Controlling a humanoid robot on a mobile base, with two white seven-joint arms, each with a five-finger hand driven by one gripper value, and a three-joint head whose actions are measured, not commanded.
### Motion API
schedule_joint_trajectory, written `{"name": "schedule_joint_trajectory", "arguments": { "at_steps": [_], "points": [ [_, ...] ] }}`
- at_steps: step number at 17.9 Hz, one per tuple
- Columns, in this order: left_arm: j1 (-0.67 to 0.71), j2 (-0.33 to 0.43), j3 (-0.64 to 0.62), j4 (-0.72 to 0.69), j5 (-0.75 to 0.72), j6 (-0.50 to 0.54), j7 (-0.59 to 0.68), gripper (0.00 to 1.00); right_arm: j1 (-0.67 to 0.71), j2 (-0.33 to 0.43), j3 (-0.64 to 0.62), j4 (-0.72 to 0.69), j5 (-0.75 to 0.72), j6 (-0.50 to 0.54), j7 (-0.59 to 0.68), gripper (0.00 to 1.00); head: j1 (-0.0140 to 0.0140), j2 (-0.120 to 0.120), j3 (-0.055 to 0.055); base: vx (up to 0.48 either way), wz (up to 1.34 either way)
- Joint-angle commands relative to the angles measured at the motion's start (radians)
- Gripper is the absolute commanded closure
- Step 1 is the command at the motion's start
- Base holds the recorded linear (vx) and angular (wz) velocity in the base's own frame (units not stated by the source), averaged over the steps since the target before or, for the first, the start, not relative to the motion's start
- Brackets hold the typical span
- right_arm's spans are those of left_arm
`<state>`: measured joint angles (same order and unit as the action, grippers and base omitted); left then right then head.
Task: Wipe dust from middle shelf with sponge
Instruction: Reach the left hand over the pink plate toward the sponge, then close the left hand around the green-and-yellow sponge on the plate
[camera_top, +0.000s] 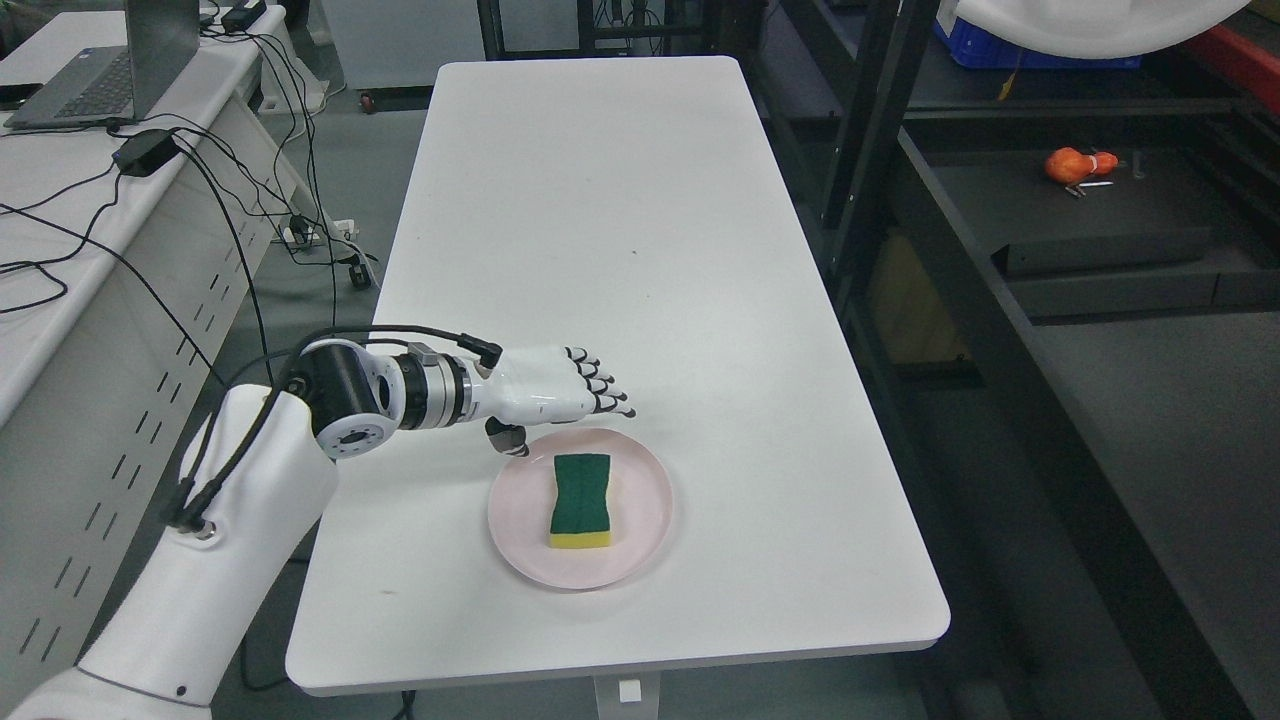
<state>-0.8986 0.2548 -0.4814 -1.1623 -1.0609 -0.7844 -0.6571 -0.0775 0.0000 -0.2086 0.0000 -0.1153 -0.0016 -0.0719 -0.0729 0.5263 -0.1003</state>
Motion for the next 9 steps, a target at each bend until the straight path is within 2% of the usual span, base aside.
{"name": "schedule_joint_trajectory", "arguments": {
  "at_steps": [1,9],
  "points": [
    [0.013,-0.054,-0.120,-0.059,-0.008,-0.001,-0.027,0.03,0.001,-0.017,0.000,-0.017,0.000,0.072,0.000,0.00,0.0000,0.000,0.000,0.000,0.00],
    [0.040,-0.054,-0.121,-0.076,-0.014,-0.001,-0.076,0.03,0.001,-0.017,0.000,-0.017,0.000,0.072,-0.002,0.00,0.0000,0.000,0.000,-0.023,-0.03]
  ]
}}
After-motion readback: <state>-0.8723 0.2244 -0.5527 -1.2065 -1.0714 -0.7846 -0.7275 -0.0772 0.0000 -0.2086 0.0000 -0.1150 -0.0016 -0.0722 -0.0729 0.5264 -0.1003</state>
